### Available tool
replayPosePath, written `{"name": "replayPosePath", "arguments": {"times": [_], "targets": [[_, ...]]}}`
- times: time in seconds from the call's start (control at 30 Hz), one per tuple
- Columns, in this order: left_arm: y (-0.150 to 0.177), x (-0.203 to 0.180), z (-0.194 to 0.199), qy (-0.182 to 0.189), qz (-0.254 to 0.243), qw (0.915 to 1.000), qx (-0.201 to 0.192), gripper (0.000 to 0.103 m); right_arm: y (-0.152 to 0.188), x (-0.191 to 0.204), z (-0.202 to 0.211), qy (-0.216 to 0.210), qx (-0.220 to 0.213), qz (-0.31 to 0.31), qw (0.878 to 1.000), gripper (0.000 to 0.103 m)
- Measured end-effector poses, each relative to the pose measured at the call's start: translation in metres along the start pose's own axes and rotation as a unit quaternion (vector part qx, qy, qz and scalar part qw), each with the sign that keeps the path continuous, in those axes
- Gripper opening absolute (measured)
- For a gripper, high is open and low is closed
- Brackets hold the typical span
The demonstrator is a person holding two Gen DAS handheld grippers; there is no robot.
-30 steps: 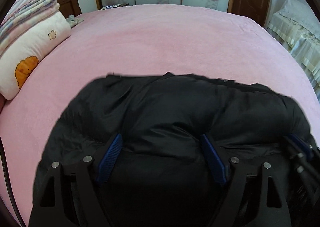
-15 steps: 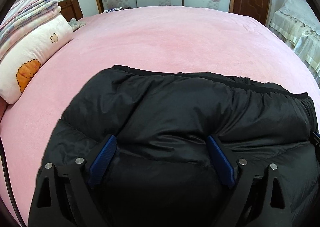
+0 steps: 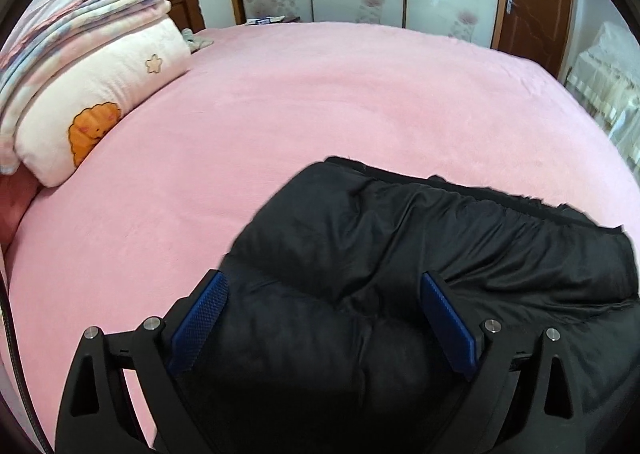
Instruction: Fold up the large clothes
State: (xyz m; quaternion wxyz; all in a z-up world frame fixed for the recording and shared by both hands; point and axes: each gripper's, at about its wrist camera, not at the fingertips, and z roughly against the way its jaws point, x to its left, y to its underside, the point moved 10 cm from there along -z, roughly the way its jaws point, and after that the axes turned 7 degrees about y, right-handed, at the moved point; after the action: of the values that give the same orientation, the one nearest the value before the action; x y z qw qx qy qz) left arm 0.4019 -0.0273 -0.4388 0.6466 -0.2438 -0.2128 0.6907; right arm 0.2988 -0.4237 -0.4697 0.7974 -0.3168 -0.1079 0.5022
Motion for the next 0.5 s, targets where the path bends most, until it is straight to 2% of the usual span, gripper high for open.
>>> {"name": "replayPosePath", "arguments": {"times": [0.17,0.33,0.5], "targets": [[0.015,0.015,0.033,-0.006,0.030,0.9995,0.001,0.096,0.002,0.016,0.050,-0.044,-0.016,-0.030,0.998,0.023],[0.039,0.033,0.053,0.006,0.096,0.9948,0.034,0.096,0.008,0.049,0.084,-0.099,-0.013,-0.045,0.994,0.024],[0.045,0.035,0.071,0.010,0.108,0.9927,0.053,0.096,0.006,0.079,0.111,-0.145,-0.014,-0.035,0.989,0.024]]}}
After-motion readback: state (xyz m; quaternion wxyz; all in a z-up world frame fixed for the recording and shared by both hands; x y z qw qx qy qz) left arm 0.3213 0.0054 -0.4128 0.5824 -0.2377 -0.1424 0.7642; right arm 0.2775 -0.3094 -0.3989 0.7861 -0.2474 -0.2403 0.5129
